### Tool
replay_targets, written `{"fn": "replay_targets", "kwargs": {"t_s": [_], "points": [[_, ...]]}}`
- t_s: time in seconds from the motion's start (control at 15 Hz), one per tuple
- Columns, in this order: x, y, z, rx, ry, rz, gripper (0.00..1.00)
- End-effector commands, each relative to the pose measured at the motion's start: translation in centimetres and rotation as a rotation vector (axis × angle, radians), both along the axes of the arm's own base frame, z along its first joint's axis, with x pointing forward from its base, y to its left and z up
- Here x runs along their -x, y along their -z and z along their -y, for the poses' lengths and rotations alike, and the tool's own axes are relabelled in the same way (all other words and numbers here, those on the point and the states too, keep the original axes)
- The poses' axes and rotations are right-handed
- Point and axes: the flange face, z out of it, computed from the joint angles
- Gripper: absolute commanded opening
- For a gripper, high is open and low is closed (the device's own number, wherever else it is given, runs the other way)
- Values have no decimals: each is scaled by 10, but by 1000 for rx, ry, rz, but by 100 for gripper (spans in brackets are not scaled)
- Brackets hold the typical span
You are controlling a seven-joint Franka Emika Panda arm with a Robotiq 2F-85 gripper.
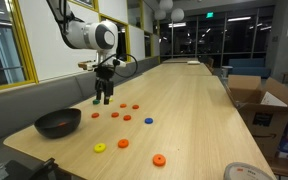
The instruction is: Put some rings in the black bowl
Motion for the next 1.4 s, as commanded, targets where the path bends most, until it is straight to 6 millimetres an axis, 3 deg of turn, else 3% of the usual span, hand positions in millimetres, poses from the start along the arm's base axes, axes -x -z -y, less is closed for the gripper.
{"fn": "replay_targets", "kwargs": {"t_s": [0.0,0.4,1.33], "points": [[-12,15,-13,64,18,43,100],[-15,38,-24,109,39,95,100],[-32,55,-8,97,55,184,100]]}}
